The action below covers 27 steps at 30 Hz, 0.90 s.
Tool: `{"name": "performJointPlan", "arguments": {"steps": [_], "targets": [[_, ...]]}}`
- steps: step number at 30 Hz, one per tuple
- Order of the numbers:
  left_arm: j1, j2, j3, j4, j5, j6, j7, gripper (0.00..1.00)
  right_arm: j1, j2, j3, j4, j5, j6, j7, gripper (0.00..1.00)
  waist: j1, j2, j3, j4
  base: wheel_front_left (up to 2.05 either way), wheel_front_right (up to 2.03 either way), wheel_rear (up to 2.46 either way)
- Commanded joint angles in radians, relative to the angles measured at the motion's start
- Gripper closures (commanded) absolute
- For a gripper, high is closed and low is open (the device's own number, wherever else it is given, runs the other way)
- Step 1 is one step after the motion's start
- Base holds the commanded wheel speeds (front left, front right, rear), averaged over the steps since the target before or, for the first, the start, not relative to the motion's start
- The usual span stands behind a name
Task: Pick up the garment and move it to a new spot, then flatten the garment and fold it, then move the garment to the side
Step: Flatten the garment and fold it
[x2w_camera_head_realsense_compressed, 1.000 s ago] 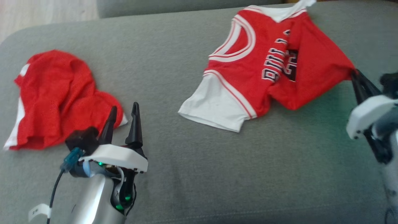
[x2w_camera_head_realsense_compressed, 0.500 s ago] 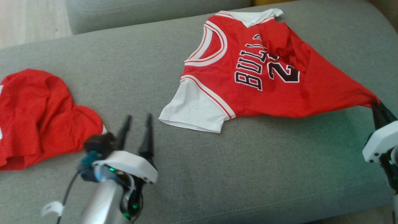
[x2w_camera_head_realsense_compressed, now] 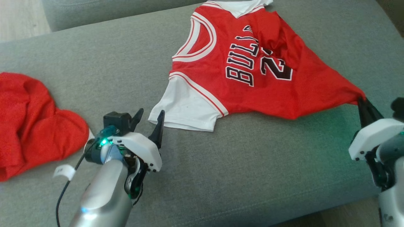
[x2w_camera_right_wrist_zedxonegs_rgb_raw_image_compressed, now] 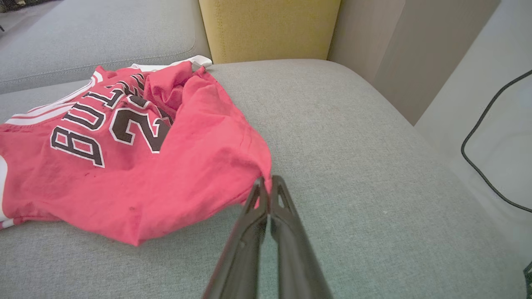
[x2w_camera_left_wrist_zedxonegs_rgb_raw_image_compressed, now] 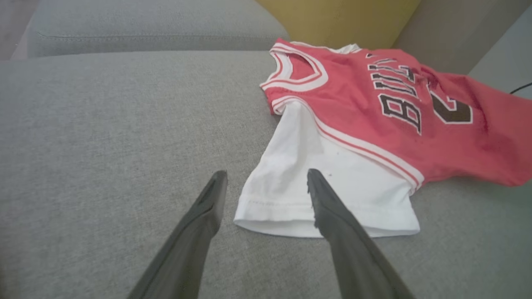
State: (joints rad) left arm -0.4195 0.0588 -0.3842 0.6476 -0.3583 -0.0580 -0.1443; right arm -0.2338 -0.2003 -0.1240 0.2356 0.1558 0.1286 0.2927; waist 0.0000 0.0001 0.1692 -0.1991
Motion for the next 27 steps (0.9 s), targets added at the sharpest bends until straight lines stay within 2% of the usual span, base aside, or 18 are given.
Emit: {"name": "performJointPlan", "arguments": {"steps": [1,11,17,18,21,27], "targets": [[-0.048,0.023,0.015,-0.002,0.013,0.002,0.01,0.0,-0.039,-0.015,0.022,-0.03,-0.005,0.002,-0.015,1.0,0.0,-0.0001,0.004,-0.008,0.0,0.0,0.0],[-0.119,0.039,-0.017,0.131,0.044,0.007,0.028,0.0,-0.072,-0.016,0.056,-0.006,-0.004,0.002,-0.036,1.0,0.0,-0.0001,0.02,-0.038,0.0,0.0,0.0],[-0.143,0.038,-0.023,0.187,0.028,-0.013,0.025,0.0,-0.084,-0.021,0.073,0.003,0.0,0.002,-0.048,1.0,0.0,-0.0001,0.027,-0.045,0.0,0.0,0.0],[-0.148,0.033,-0.036,0.194,0.018,-0.034,0.023,1.0,-0.087,-0.023,0.082,0.005,0.003,0.002,-0.052,1.0,0.0,-0.0001,0.026,-0.045,0.0,0.0,0.0],[-0.149,0.026,-0.046,0.189,-0.025,-0.06,0.019,1.0,-0.093,-0.027,0.095,0.01,0.01,0.002,-0.058,1.0,0.0,-0.0001,0.022,-0.043,0.0,0.0,0.0],[-0.16,0.042,-0.048,0.137,-0.094,-0.071,-0.021,1.0,-0.102,-0.051,0.112,0.006,0.026,0.002,-0.07,1.0,0.0,-0.0001,0.012,-0.018,0.0,0.0,0.0]]}}
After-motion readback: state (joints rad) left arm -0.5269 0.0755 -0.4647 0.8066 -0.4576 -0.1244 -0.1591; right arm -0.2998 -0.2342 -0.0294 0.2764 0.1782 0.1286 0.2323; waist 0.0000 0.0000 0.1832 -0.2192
